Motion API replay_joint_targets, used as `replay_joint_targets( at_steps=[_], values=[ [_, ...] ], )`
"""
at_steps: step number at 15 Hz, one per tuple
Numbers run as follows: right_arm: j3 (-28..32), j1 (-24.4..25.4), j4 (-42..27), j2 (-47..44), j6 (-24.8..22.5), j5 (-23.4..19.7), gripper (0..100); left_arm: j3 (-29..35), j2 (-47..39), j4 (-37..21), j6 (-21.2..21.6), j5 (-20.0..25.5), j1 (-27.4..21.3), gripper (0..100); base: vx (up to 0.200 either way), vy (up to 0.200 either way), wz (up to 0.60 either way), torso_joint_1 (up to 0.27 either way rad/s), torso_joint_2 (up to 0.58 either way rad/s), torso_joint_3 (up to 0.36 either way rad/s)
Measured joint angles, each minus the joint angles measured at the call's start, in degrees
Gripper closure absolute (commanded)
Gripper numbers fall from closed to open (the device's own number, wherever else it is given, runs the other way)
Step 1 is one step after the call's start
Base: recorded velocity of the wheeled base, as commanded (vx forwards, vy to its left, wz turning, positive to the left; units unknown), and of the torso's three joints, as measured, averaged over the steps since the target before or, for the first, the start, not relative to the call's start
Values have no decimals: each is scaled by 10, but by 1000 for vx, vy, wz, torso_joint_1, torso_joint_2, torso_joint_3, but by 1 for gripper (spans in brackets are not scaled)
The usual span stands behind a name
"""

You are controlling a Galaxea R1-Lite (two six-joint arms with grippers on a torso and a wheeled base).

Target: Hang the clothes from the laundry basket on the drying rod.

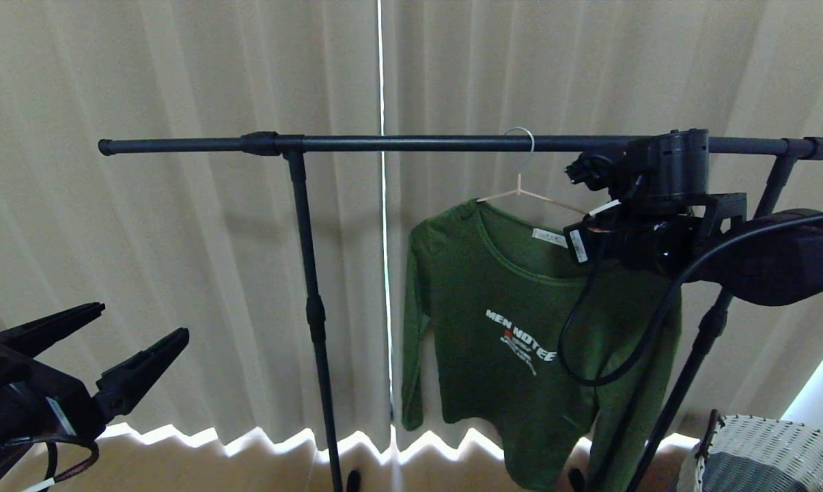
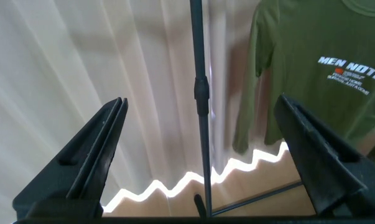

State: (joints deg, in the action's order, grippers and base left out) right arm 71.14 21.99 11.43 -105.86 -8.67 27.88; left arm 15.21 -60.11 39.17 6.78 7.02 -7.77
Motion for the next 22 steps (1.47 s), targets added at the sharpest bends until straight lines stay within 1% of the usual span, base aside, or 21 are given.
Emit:
replay_joint_targets(
  at_steps=[2,4,7,9,11,12,14,16,18,22],
  values=[
    [-1,5,2,0,2,-1,0,0,0,0,0,0,0,0,0,0,0,0,0,0],
    [-17,7,16,3,4,-4,0,0,0,0,0,0,1,0,0,0,0,0,0,0],
    [-69,10,95,17,6,-20,0,1,0,0,1,0,2,0,0,0,0,0,0,0],
    [-107,11,149,30,6,-66,0,1,0,0,1,0,3,0,0,0,0,0,0,0],
    [-149,11,211,43,6,-139,0,1,0,0,1,0,3,0,0,0,0,0,0,0],
    [-166,10,240,48,6,-162,0,1,0,0,1,0,3,0,0,0,0,0,0,0],
    [-188,9,296,53,6,-186,0,1,1,0,1,0,3,0,0,0,0,0,0,0],
    [-203,9,324,56,7,-196,0,-1,2,0,2,-1,3,0,0,0,0,0,0,0],
    [-215,9,336,63,19,-197,0,-4,9,0,8,-1,3,0,-200,0,0,2,5,5],
    [-221,9,339,78,39,-200,0,-7,17,0,11,-1,3,0,-200,0,0,6,-2,4]
  ],
)
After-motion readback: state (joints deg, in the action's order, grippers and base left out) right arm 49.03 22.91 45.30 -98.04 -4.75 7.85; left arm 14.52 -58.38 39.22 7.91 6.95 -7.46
